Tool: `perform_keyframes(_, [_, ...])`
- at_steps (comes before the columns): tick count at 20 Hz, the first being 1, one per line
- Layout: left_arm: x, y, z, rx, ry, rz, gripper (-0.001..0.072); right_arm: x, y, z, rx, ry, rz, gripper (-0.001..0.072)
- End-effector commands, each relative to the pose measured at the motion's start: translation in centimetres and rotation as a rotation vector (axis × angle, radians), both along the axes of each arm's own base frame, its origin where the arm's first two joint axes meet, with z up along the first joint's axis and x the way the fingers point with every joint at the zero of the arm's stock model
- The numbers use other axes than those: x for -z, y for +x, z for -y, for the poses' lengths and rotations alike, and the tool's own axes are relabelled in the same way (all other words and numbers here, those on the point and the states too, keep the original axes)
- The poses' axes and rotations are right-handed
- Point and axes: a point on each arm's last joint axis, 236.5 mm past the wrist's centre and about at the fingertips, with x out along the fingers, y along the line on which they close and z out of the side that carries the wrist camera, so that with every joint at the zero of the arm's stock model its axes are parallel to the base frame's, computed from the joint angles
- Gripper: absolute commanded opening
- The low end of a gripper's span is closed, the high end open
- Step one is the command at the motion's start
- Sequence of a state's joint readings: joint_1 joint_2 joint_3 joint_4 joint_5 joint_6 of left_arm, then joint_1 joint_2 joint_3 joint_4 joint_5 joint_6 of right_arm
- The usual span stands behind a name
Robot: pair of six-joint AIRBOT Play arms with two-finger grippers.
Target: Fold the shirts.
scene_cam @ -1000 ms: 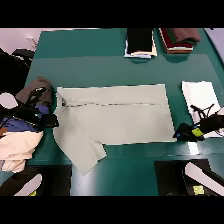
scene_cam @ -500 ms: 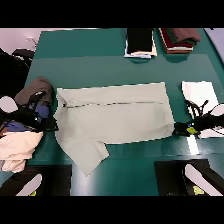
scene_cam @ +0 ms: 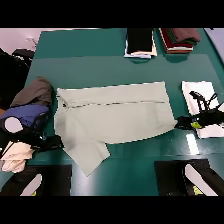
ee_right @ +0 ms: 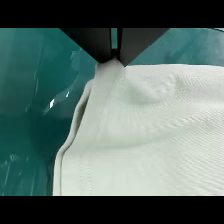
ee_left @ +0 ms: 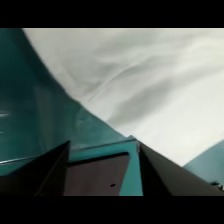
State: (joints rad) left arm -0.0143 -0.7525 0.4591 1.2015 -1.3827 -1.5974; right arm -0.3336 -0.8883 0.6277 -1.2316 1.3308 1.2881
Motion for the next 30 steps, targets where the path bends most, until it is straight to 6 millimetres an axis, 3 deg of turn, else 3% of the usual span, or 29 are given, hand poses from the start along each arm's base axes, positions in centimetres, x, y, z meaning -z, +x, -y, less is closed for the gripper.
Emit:
perform_keyframes(1, [1.4,-1.3,2.3,-0.068,-0.098,-0.044,0.0499,-0.2,0.2,0.0,0.001,-0.002,0.01,0.0018])
perform_keyframes(8, [3.0,-2.5,3.7,-0.142,-0.159,-0.087,0.0499,-0.2,0.2,0.0,0.001,-0.001,0.009,0.0018])
perform_keyframes(11, [2.7,-0.3,4.6,-0.203,-0.208,-0.013,0.0498,-0.2,0.2,0.0,0.001,0.0,0.008,0.0018])
perform_keyframes(13, [2.4,0.2,5.1,-0.211,-0.237,0.002,0.0483,-0.2,0.2,0.0,0.001,0.0,0.008,0.0018])
perform_keyframes(14, [2.3,0.2,5.2,-0.193,-0.239,0.01,0.0259,-0.2,0.2,0.0,0.001,0.0,0.008,0.0018])
perform_keyframes(15, [2.3,0.1,5.2,-0.165,-0.244,0.023,0.0089,-0.2,0.1,0.0,0.0,0.001,0.006,0.0018])
perform_keyframes(17, [2.2,-0.4,5.4,-0.144,-0.251,0.009,0.0076,-0.2,-0.1,-0.1,-0.004,0.005,-0.004,0.0018])
perform_keyframes(18, [1.9,-0.7,5.5,-0.121,-0.256,0.001,0.0026,-0.3,-0.2,-0.2,-0.006,0.006,-0.006,0.0018])
perform_keyframes(21, [-0.4,0.2,5.0,-0.049,-0.236,0.066,0.0025,-2.1,-0.1,-0.1,-0.031,0.009,-0.012,0.0018])
perform_keyframes(25, [-5.7,1.6,3.2,0.012,-0.149,0.219,0.0026,-5.3,0.3,0.6,-0.054,-0.037,0.043,0.0018])
perform_keyframes(28, [-9.4,5.7,2.2,-0.003,-0.104,0.402,0.0025,-7.1,2.4,1.3,-0.044,-0.065,0.121,0.0018])
perform_keyframes(30, [-10.4,9.0,1.7,-0.032,-0.087,0.471,0.0025,-7.8,4.7,1.8,-0.027,-0.061,0.142,0.0017])
